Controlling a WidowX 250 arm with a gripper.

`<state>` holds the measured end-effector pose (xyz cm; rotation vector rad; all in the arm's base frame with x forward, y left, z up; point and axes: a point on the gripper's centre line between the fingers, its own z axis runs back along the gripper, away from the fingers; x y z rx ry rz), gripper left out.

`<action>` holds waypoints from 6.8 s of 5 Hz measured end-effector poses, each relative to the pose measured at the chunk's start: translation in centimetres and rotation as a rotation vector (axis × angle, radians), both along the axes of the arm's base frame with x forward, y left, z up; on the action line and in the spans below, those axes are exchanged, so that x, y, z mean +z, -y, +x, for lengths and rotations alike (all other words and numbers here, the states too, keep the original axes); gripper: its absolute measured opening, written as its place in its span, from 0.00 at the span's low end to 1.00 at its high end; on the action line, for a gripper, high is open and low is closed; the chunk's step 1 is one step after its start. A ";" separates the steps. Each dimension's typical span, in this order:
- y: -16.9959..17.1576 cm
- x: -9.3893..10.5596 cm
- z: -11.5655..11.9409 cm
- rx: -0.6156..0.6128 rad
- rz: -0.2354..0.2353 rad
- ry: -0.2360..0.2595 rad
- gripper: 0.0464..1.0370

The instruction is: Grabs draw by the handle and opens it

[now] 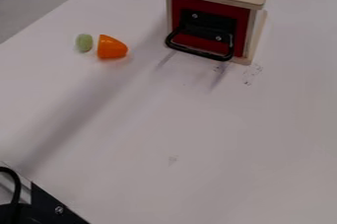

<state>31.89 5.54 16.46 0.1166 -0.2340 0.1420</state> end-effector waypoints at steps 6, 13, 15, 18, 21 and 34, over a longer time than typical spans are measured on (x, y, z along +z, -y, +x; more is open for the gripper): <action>0.2 -5.1 -0.9 -0.884 0.047 -0.052 0.96; 3.4 -10.8 2.0 -1.423 0.121 -0.200 0.96; 4.0 -12.9 2.6 -1.438 0.071 -0.195 0.63; 4.4 -13.1 2.9 -1.442 0.089 -0.175 0.09; 5.3 -13.1 -0.4 -1.455 0.065 -0.189 0.08; 7.3 -6.9 -5.9 -1.306 0.158 0.006 0.96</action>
